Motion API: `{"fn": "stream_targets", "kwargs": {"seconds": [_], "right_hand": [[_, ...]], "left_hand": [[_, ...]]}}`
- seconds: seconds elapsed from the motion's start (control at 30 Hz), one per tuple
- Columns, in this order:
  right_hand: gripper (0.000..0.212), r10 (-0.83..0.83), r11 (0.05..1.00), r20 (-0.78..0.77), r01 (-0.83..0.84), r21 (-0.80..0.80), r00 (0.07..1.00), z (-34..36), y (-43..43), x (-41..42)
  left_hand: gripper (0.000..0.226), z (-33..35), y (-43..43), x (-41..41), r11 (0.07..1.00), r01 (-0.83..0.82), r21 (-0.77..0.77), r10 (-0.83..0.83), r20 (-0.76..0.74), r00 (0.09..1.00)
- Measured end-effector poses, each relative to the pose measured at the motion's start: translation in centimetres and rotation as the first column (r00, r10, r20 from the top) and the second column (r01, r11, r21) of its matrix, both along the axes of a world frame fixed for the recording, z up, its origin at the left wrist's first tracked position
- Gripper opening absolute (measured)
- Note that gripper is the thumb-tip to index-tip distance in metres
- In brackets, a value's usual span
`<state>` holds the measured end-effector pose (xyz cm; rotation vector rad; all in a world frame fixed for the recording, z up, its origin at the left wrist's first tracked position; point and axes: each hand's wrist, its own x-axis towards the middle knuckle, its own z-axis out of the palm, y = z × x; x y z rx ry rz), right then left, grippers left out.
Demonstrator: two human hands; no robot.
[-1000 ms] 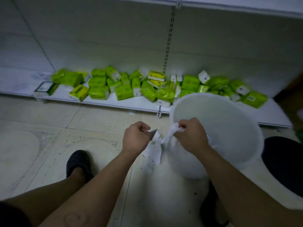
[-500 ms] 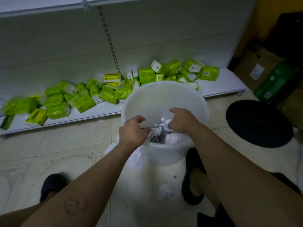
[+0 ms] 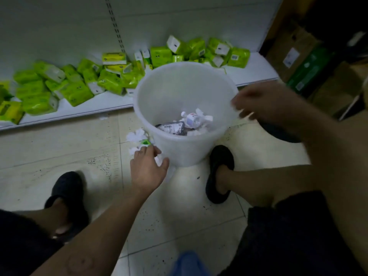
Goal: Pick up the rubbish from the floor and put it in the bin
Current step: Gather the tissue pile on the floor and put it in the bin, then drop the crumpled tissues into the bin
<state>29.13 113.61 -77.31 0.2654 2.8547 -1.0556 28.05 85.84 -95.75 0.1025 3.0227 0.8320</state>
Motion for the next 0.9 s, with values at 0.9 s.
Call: {"fn": "stream_targets", "kwargs": {"seconds": [0.9], "right_hand": [[0.065,-0.656,0.408,0.753,0.862,0.300,0.048,-37.2,11.5,36.5]], "left_hand": [[0.057,4.6,35.0,-2.7,0.274,0.960,0.051,-0.926,0.282,0.250]]}}
